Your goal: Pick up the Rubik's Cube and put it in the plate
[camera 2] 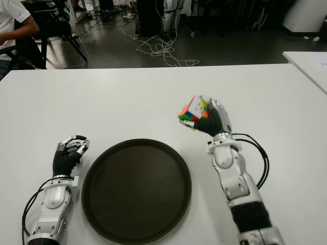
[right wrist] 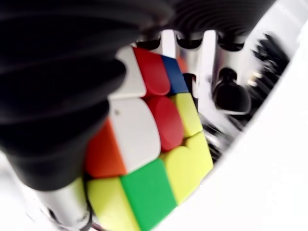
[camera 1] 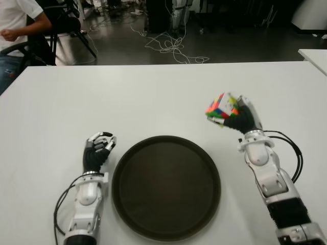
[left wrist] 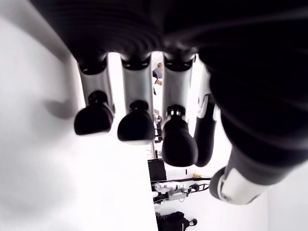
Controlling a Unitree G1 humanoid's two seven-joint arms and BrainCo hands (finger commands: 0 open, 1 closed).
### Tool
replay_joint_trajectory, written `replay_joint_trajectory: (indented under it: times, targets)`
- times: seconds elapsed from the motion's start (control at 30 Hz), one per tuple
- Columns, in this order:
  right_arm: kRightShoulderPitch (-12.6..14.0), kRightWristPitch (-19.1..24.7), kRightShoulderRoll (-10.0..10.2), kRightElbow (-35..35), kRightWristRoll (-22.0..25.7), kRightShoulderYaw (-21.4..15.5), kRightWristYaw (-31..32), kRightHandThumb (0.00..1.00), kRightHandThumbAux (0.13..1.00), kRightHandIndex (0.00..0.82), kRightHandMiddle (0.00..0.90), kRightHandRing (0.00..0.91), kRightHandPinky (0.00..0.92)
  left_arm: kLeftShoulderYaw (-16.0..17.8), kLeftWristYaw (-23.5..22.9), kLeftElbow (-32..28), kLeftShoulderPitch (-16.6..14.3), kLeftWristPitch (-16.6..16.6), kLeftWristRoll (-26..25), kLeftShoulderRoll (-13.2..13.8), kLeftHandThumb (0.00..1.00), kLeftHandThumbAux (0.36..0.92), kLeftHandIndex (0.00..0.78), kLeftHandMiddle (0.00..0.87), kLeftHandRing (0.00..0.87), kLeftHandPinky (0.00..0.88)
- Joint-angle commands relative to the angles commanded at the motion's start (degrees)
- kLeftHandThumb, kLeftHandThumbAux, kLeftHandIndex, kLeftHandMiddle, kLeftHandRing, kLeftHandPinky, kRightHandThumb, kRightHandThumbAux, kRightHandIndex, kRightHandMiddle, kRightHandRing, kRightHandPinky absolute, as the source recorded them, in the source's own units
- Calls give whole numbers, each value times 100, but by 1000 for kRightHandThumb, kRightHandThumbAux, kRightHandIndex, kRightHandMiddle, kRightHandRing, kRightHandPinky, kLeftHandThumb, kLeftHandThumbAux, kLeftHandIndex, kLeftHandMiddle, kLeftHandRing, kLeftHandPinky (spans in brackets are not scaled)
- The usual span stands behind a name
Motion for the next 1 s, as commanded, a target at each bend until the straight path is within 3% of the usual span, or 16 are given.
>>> replay_joint_trajectory:
  times: [0.27,0.47,0.6,0.67,1.0]
  targets:
    - [300,-692,222,-146,112,221,70,178,781,663,828,843,836,-12,46,42,-13,-88,48,-10,704,707,443,808,826,808]
    - [617,-932,222,-444,-79,661,340,85,748,647,838,855,855,19,15,173,-49,-255,-19,-33,705,707,443,808,826,804]
    - [545,-862,230,-498,-123,955,699,22,754,662,832,855,852,12,28,154,-32,-256,-5,-35,705,707,443,807,825,803]
    - [519,-895,136,-516,-44,984,919,11,758,672,831,853,846,8,36,140,-25,-246,3,-39,705,707,443,807,824,802]
    - [431,-922,62,-602,-73,1333,1634,0,820,720,810,831,804,27,48,118,-6,-236,-22,-69,702,708,443,811,827,807]
